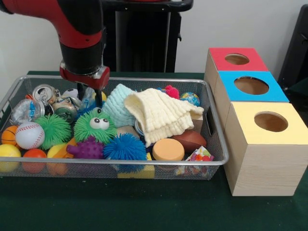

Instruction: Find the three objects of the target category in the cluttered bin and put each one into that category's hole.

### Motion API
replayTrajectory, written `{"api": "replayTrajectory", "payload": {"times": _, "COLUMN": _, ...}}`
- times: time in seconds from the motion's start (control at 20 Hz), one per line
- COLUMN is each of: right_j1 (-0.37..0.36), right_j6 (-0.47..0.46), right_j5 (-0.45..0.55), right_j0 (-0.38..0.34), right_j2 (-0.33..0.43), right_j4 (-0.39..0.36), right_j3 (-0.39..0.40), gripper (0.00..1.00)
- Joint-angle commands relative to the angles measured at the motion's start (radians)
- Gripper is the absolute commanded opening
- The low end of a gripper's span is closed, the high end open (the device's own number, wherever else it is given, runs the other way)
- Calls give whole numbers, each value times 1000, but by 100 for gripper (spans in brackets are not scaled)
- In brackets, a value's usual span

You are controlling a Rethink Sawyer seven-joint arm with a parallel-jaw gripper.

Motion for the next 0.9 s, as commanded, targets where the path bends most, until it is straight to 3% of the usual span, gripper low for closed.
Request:
{"api": "replayTrajectory", "payload": {"times": 0.05, "right_j1": -78, "right_j6": -110, "right_j5": 152, "right_j0": 5, "right_j2": 115, "right_j4": 36, "right_j3": -33, "gripper": 0}}
{"api": "replayTrajectory", "payload": {"times": 0.6, "right_j1": -54, "right_j6": -95, "right_j5": 102, "right_j0": -19, "right_j2": 144, "right_j4": 20, "right_j3": -28, "gripper": 0}}
{"api": "replayTrajectory", "payload": {"times": 0.9, "right_j1": -111, "right_j6": -89, "right_j5": 140, "right_j0": -10, "right_j2": 143, "right_j4": 27, "right_j3": -7, "gripper": 0}}
